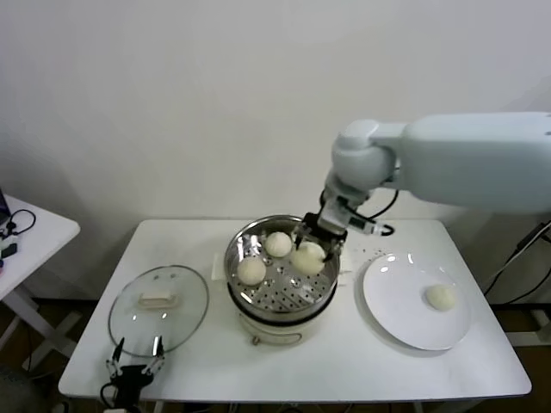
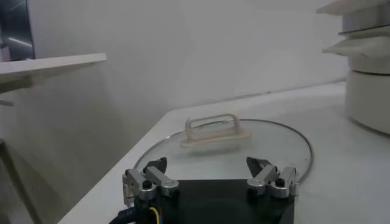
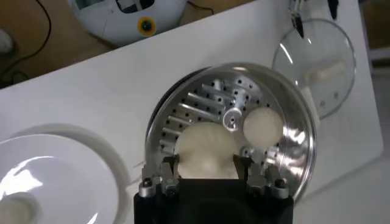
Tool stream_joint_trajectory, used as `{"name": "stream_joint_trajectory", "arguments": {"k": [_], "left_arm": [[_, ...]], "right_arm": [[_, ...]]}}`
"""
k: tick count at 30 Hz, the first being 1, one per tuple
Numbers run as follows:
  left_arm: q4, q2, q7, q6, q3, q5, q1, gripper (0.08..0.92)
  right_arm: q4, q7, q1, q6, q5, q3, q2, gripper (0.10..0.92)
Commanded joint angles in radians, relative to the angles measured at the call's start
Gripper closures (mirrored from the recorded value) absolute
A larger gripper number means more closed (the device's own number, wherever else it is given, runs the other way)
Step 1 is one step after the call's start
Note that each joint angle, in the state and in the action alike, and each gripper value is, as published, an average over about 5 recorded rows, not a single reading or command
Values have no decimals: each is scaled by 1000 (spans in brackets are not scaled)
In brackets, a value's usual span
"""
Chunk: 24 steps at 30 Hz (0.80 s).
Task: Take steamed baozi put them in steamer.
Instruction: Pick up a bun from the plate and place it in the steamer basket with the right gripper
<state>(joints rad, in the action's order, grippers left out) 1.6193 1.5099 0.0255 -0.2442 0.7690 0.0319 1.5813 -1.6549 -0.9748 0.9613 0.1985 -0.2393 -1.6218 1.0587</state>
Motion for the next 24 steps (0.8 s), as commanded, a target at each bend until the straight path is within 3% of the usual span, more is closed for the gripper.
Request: {"name": "stream_joint_trajectory", "arguments": {"k": [1,20,24], "left_arm": [[-4,0,0,1,0,-1,-2,177],[-11,-1,0,4,2,-8,-14,177],[-8,-2,0,4,3,-10,-12,177]], "right_arm": [[48,52,-245,7,166,94,137,397],[109,30,-293,25,211,87,151,395],[105,26,-242,39,173,72,133,341]]}}
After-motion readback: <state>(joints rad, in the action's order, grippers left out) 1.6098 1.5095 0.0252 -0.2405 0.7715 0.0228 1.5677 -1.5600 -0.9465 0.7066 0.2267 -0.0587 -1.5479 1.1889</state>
